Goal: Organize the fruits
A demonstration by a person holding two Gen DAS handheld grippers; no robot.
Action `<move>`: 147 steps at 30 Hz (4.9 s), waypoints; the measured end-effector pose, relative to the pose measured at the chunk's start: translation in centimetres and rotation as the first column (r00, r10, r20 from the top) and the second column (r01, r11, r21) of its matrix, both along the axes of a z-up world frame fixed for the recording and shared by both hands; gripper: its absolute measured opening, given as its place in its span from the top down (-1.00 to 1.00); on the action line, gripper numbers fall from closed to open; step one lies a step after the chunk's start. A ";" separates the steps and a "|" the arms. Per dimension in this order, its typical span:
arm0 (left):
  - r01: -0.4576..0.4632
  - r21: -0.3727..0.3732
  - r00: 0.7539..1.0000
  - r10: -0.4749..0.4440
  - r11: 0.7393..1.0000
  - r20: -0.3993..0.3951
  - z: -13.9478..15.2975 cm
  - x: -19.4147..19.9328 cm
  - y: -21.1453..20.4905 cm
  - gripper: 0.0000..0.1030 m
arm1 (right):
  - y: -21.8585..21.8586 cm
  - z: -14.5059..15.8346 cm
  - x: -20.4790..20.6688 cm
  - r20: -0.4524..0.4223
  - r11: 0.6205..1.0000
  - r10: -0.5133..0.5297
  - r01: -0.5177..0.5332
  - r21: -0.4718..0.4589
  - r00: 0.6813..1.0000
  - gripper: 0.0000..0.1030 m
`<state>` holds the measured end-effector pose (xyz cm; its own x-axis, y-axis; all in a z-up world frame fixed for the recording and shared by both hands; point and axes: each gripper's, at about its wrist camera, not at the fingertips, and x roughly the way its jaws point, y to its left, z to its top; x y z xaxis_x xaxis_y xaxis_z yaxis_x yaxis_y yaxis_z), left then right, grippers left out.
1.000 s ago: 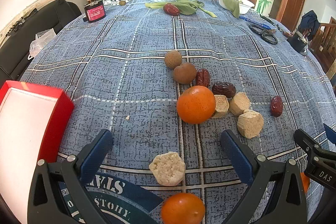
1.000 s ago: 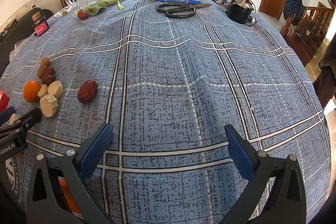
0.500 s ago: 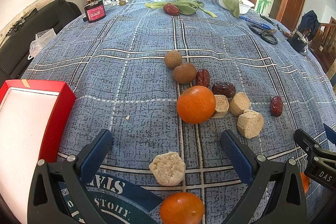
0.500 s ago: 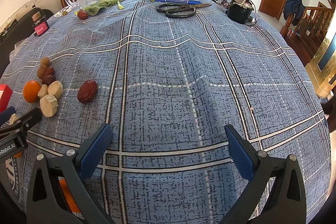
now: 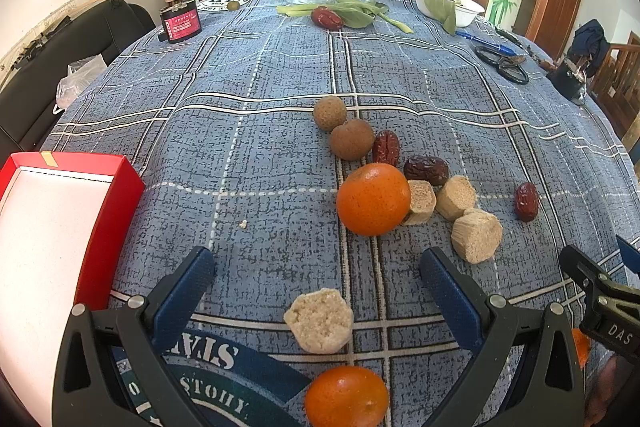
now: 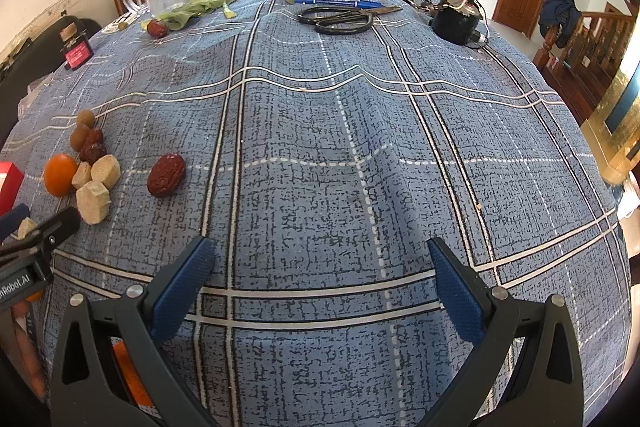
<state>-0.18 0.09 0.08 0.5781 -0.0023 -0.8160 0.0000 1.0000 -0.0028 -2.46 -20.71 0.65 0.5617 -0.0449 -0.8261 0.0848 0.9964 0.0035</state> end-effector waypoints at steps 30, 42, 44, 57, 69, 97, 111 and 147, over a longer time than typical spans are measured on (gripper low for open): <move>0.061 0.047 0.985 -0.068 0.997 0.160 5.0 -11.8 5.2 -0.98 | 3.7 3.2 -8.8 0.152 0.971 0.189 -0.208 0.120 0.970 -0.59; 0.161 -0.037 0.984 -0.157 0.986 0.085 4.1 -9.6 3.0 -0.36 | 4.7 0.9 -6.7 0.045 0.948 0.241 -0.245 0.204 0.969 0.33; 0.176 -0.054 0.983 -0.172 0.983 0.068 3.9 -9.0 2.2 -0.35 | 3.9 0.9 -6.7 0.054 0.937 0.227 -0.233 0.260 0.972 0.33; 0.194 -0.088 0.981 -0.194 0.977 0.005 1.5 -6.3 0.2 0.43 | 1.3 0.3 -6.1 0.079 0.866 0.163 -0.181 0.466 0.983 0.33; 0.187 -0.021 0.972 -0.182 0.982 0.146 5.5 -10.2 2.0 0.45 | 2.4 1.1 -6.5 0.138 0.869 0.186 -0.228 0.438 0.973 0.33; -0.325 0.128 0.925 0.287 0.937 0.248 5.8 -16.1 21.8 0.45 | 30.6 4.7 -9.5 0.235 0.672 0.655 -0.696 0.255 0.718 0.32; -0.387 0.162 0.917 0.361 0.907 0.169 3.3 -15.9 23.9 0.23 | 32.9 2.6 -9.6 0.150 0.677 0.693 -0.708 0.200 0.705 0.31; -0.371 0.243 0.865 0.239 0.896 0.441 13.9 -15.8 14.8 -0.50 | 15.5 7.6 -6.7 0.371 0.794 0.394 -0.514 0.324 0.841 -0.08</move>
<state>-15.94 14.89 14.00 0.7762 0.4408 -0.4509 -0.3701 0.8974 0.2402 -9.11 -5.16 8.20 0.6334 0.5680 -0.5255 -0.4416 0.8230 0.3574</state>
